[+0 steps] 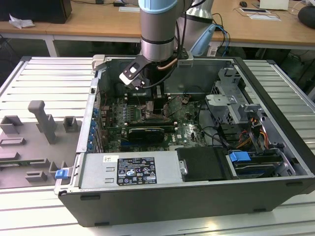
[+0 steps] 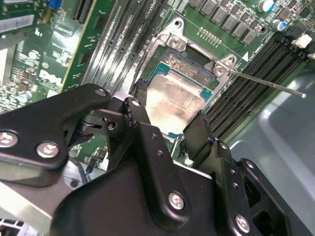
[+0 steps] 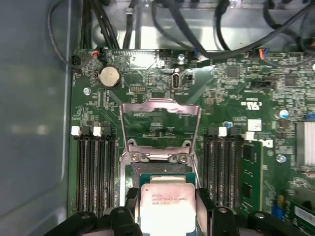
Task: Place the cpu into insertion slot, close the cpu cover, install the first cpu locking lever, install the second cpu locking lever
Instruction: 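Place the cpu into insertion slot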
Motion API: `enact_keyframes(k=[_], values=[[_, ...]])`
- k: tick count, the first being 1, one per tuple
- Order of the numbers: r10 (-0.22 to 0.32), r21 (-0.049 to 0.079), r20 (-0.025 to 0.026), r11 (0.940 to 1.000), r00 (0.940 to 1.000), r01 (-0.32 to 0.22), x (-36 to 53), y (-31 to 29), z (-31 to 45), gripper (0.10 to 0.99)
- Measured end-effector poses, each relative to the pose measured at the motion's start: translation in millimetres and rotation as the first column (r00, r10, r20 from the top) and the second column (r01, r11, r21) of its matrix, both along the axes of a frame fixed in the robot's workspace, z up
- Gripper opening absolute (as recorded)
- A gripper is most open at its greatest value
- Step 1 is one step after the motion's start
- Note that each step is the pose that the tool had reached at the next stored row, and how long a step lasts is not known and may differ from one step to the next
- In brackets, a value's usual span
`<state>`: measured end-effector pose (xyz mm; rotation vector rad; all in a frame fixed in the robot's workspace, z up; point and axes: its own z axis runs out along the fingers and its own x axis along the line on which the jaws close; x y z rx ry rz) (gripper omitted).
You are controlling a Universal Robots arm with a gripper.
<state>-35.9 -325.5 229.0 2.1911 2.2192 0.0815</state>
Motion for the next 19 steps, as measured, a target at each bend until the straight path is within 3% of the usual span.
enact_keyframes(k=[6, 9, 19], values=[[-0.012, 0.0, 0.0006, 0.9999, 0.9999, 0.012, -0.3, 3.5, -12.8, 0.541], [-0.037, 0.0, 0.0007, 0.9993, 0.9993, 0.037, -1.3, 3.8, -16.6, 0.541], [-0.038, -0.001, 0.0006, 0.9993, 0.9993, 0.038, -2.5, 8.4, -25.1, 0.541]])
